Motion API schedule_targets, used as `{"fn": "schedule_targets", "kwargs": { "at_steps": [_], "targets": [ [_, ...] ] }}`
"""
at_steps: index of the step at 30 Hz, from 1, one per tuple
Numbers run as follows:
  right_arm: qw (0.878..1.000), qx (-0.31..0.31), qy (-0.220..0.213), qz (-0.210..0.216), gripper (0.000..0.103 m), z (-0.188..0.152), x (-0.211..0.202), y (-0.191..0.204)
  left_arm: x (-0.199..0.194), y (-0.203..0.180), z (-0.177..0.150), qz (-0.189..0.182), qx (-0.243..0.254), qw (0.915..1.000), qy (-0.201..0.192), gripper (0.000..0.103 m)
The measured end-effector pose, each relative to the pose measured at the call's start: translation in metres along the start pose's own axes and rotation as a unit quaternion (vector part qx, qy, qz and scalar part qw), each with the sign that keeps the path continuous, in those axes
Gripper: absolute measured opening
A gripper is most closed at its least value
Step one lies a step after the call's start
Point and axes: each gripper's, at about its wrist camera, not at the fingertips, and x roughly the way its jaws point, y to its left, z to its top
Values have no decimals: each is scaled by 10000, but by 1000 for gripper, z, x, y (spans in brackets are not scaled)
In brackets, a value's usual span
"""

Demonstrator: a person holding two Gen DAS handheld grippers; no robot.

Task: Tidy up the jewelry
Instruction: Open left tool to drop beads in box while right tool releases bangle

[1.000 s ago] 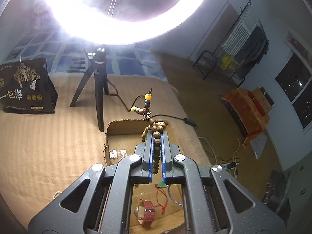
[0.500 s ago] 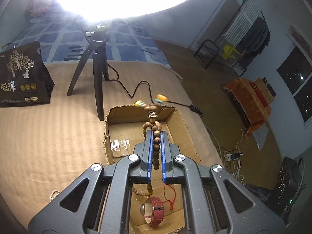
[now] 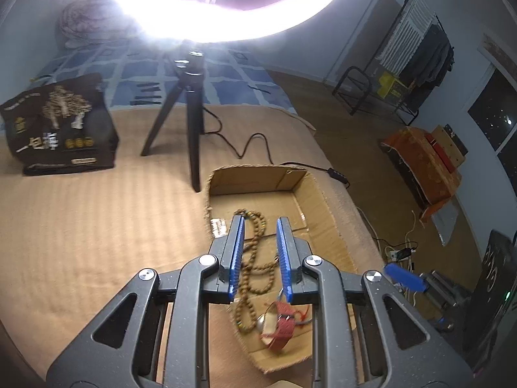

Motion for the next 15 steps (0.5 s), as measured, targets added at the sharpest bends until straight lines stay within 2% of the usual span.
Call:
{"fn": "schedule_targets", "kwargs": {
  "at_steps": [7, 9, 12, 15],
  "targets": [
    [9991, -31, -396, 142, 78, 3, -28, 14, -49, 22, -18, 355, 48, 9990, -254, 19],
    [9987, -143, -456, 199, 88, 3, -34, 22, -65, 30, -24, 518, 75, 9980, -349, 20],
    [9977, -356, -489, 321, 93, 0, -42, 37, -86, 41, -34, 672, 96, 9969, -406, 29],
    [9961, -577, -503, 442, 93, -3, -48, 54, -106, 54, -45, 840, 71, 9955, -433, 30]
  ]
}}
